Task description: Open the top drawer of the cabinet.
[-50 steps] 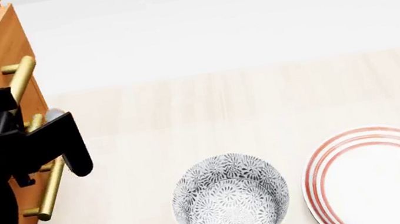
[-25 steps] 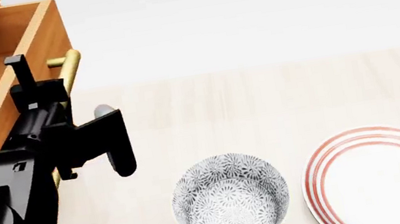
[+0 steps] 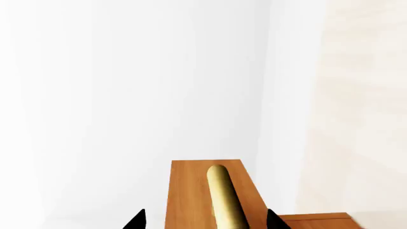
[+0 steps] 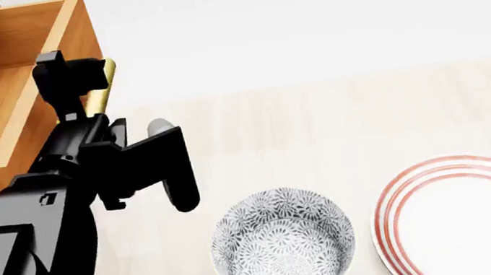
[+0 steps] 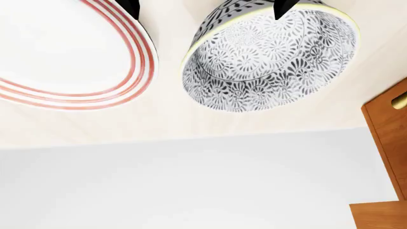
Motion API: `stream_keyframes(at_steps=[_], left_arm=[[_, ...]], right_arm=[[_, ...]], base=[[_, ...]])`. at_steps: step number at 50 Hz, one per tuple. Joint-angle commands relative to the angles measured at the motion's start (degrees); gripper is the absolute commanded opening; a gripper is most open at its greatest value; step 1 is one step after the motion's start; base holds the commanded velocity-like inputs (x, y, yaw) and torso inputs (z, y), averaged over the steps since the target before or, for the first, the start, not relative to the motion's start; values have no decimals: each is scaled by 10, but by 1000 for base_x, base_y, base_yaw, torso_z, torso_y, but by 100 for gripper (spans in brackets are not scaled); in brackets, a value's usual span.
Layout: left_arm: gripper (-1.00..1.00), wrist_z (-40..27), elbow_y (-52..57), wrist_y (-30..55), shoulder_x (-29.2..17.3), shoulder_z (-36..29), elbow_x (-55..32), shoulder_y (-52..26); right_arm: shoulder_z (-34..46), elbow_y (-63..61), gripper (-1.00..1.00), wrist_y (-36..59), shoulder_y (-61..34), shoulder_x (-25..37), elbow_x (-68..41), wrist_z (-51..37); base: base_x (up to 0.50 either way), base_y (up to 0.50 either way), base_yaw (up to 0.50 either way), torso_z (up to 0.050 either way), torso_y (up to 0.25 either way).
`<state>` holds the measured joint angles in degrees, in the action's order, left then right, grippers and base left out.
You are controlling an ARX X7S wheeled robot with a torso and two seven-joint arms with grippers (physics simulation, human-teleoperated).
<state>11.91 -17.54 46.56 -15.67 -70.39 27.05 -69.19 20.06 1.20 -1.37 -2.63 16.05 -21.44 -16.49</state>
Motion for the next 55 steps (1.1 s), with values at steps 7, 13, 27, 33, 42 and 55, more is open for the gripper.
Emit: stream_keyframes(at_steps=[7,13,27,33,42,55], left_arm=[[100,23,79,25,35,-5,32,13],[100,25,110,36,50,-15,41,20],[100,4,205,88,97,131,-20,48],[100,-25,229,108,139,253,-68,54],[100,-122,230,146,154,338,-183,17],[100,-195,196,199,150,419,-355,-38]], right_arm=[[-8,1,100,-2,0,-7,6,10],[-6,0,100,-3,0,-6,6,10],[-4,2,100,-5,-1,-5,5,9],[-4,5,100,-4,-4,-5,3,7],[-5,9,100,-5,-6,-6,1,3],[-2,7,100,-4,-5,-3,0,0]], base=[[0,0,0,0,0],[0,0,0,0,0],[0,0,0,0,0],[0,0,0,0,0],[0,0,0,0,0],[0,0,0,0,0]])
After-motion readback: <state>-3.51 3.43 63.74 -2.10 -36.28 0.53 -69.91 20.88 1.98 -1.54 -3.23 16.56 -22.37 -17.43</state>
